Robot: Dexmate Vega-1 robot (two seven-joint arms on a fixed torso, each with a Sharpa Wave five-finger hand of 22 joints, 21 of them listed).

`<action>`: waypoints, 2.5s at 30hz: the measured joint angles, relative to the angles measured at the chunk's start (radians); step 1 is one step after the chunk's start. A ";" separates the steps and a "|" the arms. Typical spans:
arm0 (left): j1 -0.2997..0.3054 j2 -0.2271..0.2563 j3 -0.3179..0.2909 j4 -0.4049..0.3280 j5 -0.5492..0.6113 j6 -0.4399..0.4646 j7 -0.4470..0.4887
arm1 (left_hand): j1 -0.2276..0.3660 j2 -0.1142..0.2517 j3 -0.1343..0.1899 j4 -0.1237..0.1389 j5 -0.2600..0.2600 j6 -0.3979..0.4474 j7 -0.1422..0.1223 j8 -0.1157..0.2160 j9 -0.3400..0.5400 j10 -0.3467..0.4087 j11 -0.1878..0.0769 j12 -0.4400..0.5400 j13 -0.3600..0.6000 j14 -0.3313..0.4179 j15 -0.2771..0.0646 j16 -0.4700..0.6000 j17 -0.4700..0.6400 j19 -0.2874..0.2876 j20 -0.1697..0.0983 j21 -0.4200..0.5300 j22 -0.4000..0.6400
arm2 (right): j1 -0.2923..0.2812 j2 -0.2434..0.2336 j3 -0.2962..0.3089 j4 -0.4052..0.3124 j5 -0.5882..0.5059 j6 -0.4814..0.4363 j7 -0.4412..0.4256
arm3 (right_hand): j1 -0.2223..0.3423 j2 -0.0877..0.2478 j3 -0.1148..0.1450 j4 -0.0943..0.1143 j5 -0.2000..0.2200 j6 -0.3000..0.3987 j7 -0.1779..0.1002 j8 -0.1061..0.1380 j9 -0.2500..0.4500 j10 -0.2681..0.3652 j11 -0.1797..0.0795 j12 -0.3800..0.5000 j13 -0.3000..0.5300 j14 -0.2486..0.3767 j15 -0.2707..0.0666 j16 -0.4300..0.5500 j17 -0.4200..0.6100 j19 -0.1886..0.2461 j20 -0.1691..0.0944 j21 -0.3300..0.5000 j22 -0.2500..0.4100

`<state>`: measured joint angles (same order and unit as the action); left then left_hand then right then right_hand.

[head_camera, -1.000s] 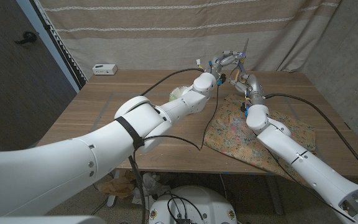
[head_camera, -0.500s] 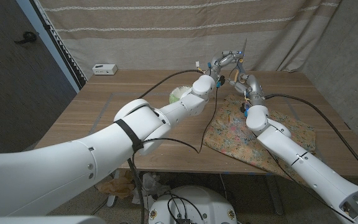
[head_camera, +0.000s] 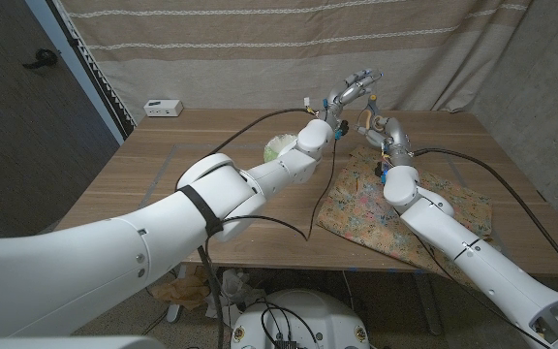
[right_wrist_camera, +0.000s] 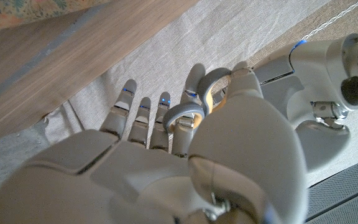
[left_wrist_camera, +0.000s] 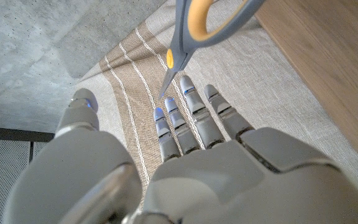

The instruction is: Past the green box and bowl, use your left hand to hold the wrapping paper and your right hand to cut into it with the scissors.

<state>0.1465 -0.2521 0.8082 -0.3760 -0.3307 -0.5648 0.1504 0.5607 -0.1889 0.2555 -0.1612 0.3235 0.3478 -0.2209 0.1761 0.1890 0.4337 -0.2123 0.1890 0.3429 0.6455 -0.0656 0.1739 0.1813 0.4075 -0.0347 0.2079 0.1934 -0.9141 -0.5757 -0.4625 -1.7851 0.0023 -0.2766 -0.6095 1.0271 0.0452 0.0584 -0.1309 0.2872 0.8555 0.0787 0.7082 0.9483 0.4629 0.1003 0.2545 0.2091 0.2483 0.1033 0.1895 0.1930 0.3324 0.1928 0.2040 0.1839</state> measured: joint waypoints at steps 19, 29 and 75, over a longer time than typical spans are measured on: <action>0.017 0.023 -0.005 0.014 0.034 -0.112 0.017 | 0.016 0.024 -0.146 0.025 0.090 -0.342 0.005 0.016 0.009 -0.382 0.049 -0.009 -0.063 -0.437 0.026 0.000 0.008 -0.147 0.018 -0.012 -0.003 | -0.015 0.006 0.014 -0.013 0.017 0.006 -0.008 | 0.000 0.000 0.003 0.003 -0.009 -0.004 -0.004 0.011 -0.011 0.000 0.000 0.000 -0.005 -0.006 -0.005 0.000 0.000 -0.004 0.004 0.000 0.000; 0.045 0.047 -0.019 0.011 0.055 -0.216 0.052 | 0.016 0.024 -0.154 0.025 0.098 -0.342 0.005 0.020 0.009 -0.401 0.057 -0.009 -0.072 -0.447 0.030 0.004 0.007 -0.138 -0.002 -0.008 -0.003 | -0.022 0.001 0.032 -0.030 0.038 -0.008 -0.004 | 0.000 0.000 0.002 0.003 -0.010 -0.006 -0.006 0.011 -0.013 0.000 0.000 0.000 -0.005 -0.006 -0.005 0.000 0.000 -0.009 0.009 0.000 0.000; 0.168 0.101 -0.202 -0.074 -0.006 -0.375 0.049 | 0.012 0.036 -0.176 0.029 0.115 -0.314 0.005 0.024 0.009 -0.359 0.056 0.018 -0.092 -0.399 0.025 0.027 0.007 -0.104 -0.007 0.008 -0.003 | -0.075 -0.056 0.094 -0.086 0.122 0.017 0.037 | -0.096 0.096 -0.027 0.074 -0.017 -0.038 -0.009 0.162 -0.040 -0.003 -0.002 -0.015 -0.002 -0.017 -0.009 0.000 0.000 -0.027 0.016 0.000 0.000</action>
<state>0.3141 -0.1513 0.6064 -0.4503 -0.3371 -0.9394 0.1993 0.5728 -0.1532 0.0800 -0.1317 0.4380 0.0341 -0.2161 0.2001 0.1978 0.0747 -0.1566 0.2074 0.2506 0.2469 -0.0410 0.2005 0.1884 0.3035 -0.0412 0.2156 0.1908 -0.9890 -0.6316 -0.3686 -1.8713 0.1248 -0.2591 -0.5726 0.9309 0.1413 0.0319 -0.0573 0.2703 0.8176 0.0695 0.8703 0.9083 0.4603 0.0981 0.2400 0.2073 0.2316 0.0945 0.1895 0.1930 0.3052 0.2091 0.2040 0.1838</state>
